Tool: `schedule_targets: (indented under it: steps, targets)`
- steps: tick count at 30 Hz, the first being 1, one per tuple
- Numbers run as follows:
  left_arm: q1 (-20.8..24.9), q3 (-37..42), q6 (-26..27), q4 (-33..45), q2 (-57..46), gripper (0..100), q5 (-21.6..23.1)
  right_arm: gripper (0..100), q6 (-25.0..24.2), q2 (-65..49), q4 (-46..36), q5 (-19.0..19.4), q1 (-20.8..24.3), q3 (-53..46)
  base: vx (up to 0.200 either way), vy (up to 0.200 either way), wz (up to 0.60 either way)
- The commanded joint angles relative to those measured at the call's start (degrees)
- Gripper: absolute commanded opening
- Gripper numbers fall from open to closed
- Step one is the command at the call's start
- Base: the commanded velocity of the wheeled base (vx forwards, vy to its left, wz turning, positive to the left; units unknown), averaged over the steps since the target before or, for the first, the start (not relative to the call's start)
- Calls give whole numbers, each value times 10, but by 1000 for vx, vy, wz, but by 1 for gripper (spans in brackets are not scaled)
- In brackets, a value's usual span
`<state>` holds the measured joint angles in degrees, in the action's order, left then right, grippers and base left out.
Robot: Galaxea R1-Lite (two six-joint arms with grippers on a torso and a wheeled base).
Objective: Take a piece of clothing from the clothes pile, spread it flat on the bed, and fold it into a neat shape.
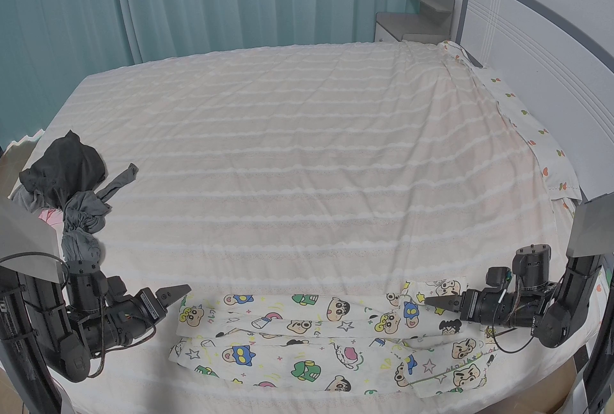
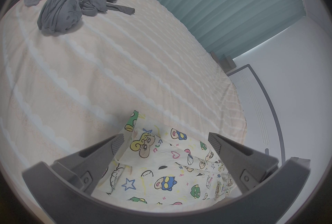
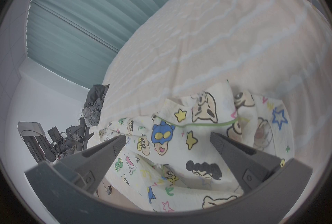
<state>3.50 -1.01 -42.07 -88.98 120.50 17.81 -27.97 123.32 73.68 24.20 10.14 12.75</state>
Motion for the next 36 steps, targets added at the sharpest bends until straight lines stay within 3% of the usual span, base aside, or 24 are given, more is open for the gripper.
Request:
schedule_targets:
  steps: [1, 15, 19, 24, 28, 29, 31, 34, 36]
  targets:
    - [0, 6, 1, -3, 10, 100, -2, 100, 1, 25, 1, 1, -2, -11, 0, 0, 0]
    - [-1, 5, 5, -4, 4, 100, -15, 100, 2, 50, 9, -20, -16, -26, 0, 0, 0]
    - [2, -11, 40, -4, -3, 100, -65, 100, -2, -9, 74, -17, -34, -81, 0, 0, 0]
    - [20, -40, 42, 20, 3, 100, -74, 100, -14, -85, 114, -18, -43, -128, 0, 0, 0]
    - [25, -81, 38, 97, 2, 100, -74, 100, -60, -143, 117, -23, -51, -128, 0, 0, 0]
    - [30, -116, 26, 170, -2, 100, -74, 100, -101, -186, 116, -29, -51, -128, 0, 0, 0]
    - [32, -135, 13, 208, -3, 100, -74, 100, -120, -205, 115, -30, -51, -128, 0, 0, 0]
    - [34, -208, -40, 348, -19, 100, -74, 100, -186, -260, 113, -32, -52, -128, 0, 0, 0]
    - [35, -239, -47, 408, -19, 100, -74, 100, -200, -272, 111, -32, -52, -128, 0, 0, 0]
